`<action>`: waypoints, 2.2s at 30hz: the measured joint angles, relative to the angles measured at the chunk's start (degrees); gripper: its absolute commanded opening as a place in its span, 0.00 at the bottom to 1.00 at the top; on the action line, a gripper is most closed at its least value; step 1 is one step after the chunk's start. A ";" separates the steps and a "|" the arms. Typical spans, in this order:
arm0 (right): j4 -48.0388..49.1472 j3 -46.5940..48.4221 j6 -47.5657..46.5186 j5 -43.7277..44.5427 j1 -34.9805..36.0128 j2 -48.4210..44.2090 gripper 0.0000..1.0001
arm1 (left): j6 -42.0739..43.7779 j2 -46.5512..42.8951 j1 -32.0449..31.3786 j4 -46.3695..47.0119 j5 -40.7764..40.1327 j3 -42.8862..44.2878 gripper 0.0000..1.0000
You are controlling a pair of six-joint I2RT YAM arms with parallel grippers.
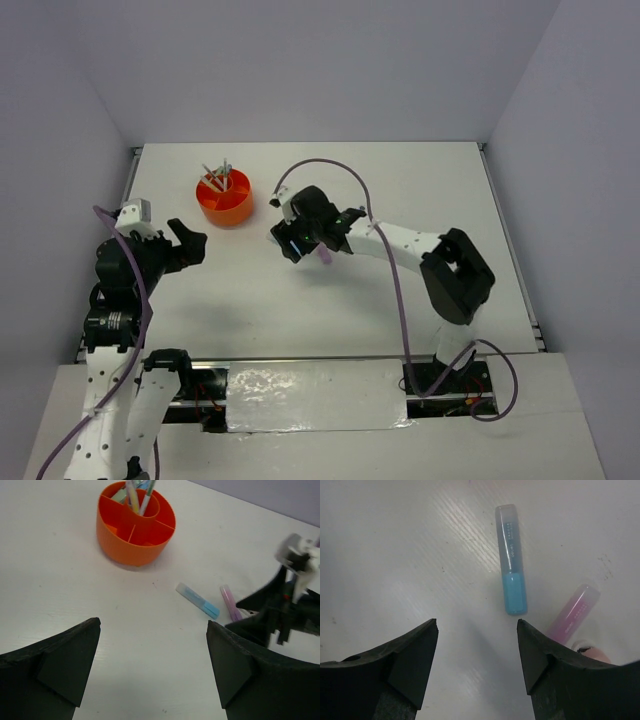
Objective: Sort the stationery into containers
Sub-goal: Pick up the stationery from the center of the board.
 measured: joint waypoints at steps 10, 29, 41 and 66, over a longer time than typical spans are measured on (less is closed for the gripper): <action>-7.48 13.60 -6.88 -0.42 -3.06 15.87 0.65 | 1.36 0.63 -3.30 -0.02 -0.42 0.35 0.99; -2.49 8.46 -7.43 4.28 -0.33 16.68 0.11 | 1.44 2.73 -3.41 -0.28 0.76 0.35 0.99; 3.74 -12.37 -6.21 -0.44 11.26 -17.09 0.11 | -7.93 8.63 -6.47 6.08 21.07 -3.58 0.99; 4.07 -11.91 -7.37 7.98 19.87 -24.26 0.30 | -19.71 7.28 -8.96 16.31 40.24 -6.73 0.00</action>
